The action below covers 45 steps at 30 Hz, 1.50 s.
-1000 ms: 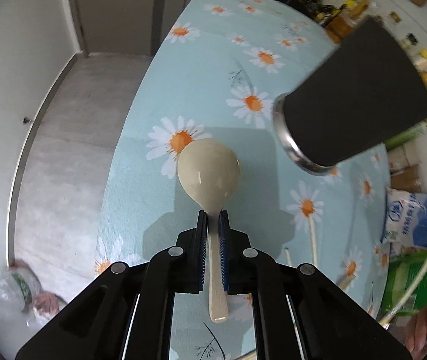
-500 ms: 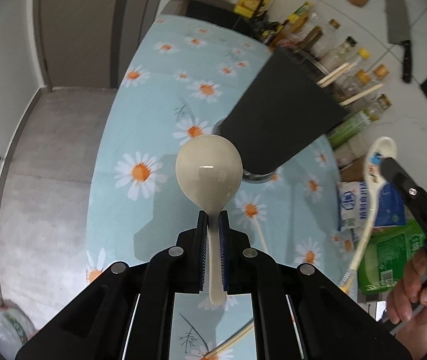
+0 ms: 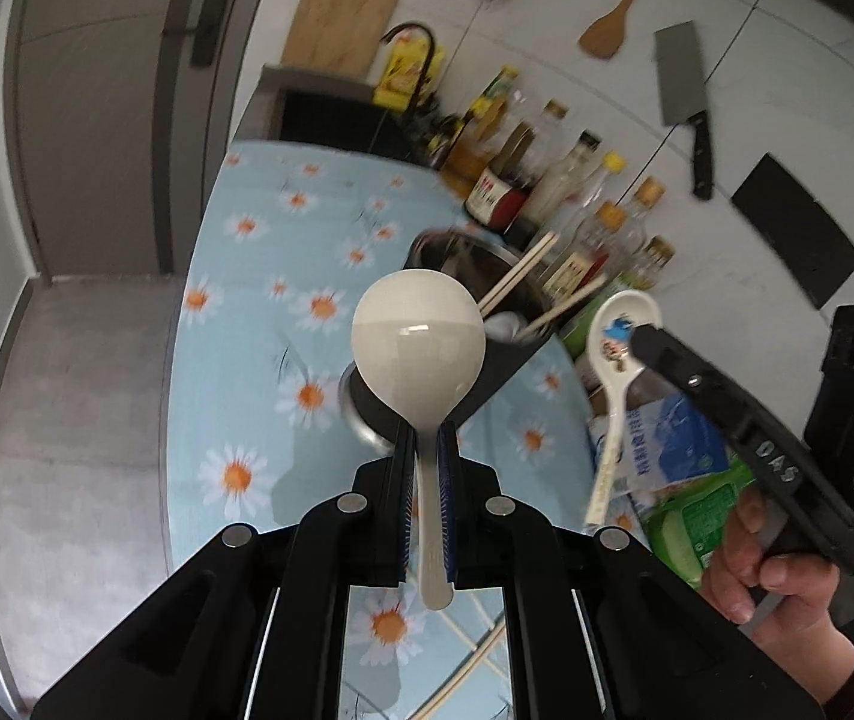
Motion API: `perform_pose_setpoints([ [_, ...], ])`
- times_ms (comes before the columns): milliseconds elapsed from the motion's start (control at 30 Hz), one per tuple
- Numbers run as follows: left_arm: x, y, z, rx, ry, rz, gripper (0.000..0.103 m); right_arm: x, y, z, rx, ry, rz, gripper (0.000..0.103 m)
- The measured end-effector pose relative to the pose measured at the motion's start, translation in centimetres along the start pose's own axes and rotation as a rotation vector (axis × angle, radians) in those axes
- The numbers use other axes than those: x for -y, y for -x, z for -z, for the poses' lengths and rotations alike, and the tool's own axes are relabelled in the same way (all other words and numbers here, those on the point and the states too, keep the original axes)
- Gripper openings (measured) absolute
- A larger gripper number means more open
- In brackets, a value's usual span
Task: Organize utensils
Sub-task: 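Lift and carry both spoons over the black holder, then open both grippers to drop the spoons into the black holder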
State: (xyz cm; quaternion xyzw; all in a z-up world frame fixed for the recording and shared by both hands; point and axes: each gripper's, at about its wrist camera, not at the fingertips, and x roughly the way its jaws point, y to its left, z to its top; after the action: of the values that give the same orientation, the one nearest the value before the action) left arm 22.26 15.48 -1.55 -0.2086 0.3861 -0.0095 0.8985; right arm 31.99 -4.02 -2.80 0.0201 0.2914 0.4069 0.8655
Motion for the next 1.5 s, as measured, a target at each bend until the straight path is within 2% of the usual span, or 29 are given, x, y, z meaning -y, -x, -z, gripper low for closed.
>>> perform_pose_setpoints([
  [200,1.1,0.6,-2.6,0.053,-0.054,0.024,0.006,-0.2,-0.4,-2.0,0.055,0.008,0.021,0.005],
  [667,4.1,0.7,-8.7,0.182,-0.156,0.077,0.006,1.1,-1.4,-9.3,0.272,0.034,0.036,0.005],
  [967,5.2,0.5,-11.5,0.263,-0.219,0.049,0.007,2.3,-2.6,-10.9,0.323,0.070,0.054,0.005],
  [1200,5.1,-2.7,-11.2,0.238,-0.251,0.027,0.007,3.7,-4.6,-9.7,0.328,0.057,0.077,0.005],
  [1433,4.8,-5.8,-10.0,0.179,-0.275,0.000,0.007,4.2,-6.0,-8.5,0.289,0.050,0.073,0.005],
  [1500,4.3,-6.9,-9.7,0.138,-0.264,0.011,0.007,4.2,-6.4,-8.1,0.279,0.057,0.077,0.005],
])
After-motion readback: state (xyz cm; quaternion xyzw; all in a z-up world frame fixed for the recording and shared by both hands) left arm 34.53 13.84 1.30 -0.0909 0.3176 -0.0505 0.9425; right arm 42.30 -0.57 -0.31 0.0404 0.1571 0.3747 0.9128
